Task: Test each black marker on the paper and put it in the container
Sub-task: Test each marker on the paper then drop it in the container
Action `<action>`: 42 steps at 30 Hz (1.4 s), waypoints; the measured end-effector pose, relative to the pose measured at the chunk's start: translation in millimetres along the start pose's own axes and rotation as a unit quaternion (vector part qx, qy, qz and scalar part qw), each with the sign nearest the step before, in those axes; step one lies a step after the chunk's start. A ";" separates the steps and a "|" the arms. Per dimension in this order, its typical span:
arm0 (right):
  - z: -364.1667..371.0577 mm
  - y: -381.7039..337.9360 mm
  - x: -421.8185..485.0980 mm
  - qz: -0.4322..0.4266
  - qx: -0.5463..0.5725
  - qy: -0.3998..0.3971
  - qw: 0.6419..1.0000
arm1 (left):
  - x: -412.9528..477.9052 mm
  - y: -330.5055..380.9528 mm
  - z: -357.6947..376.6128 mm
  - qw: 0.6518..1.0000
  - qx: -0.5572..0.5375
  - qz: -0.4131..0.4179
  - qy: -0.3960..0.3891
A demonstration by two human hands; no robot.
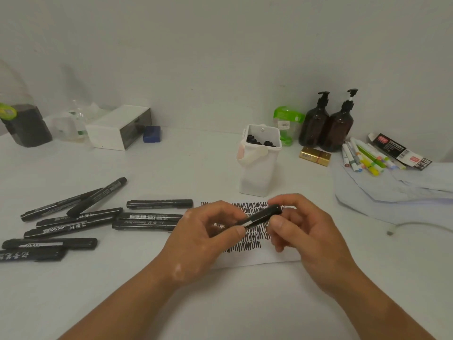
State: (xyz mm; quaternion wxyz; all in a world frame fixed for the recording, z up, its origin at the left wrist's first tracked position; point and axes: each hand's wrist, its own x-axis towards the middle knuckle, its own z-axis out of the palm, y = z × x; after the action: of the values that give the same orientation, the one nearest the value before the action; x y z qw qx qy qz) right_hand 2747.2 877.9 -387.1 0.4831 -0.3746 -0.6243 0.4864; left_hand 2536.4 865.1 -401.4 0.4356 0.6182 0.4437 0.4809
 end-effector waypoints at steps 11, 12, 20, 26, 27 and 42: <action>-44.8 11.6 13.7 0.007 0.037 0.178 0.983 | 2.6 -9.3 -12.5 0.989 0.147 0.000 0.023; -52.1 12.5 15.1 0.010 0.040 0.205 0.978 | 2.9 -10.0 -14.1 0.985 0.170 0.007 0.034; -67.1 -60.1 51.5 -0.104 -0.091 0.313 0.940 | 2.0 -9.4 -19.2 0.961 0.268 0.060 0.027; -53.0 -120.5 135.0 -0.157 -0.354 0.229 0.893 | 3.2 -11.2 -21.8 0.958 0.279 0.060 0.015; -48.3 -121.9 146.6 -0.148 -0.394 0.204 0.884 | 3.5 -11.7 -22.2 0.958 0.280 0.058 0.015; -35.6 -73.3 214.8 -0.035 -0.674 -0.019 0.738 | 4.0 -13.3 -23.7 0.960 0.269 0.074 0.004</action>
State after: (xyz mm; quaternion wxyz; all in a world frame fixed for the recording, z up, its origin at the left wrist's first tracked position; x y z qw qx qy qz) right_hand 2727.5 1070.0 -262.6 0.1091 -0.5706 -0.8108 -0.0717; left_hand 2511.9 874.6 -409.6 0.2151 0.7414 0.5115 0.3775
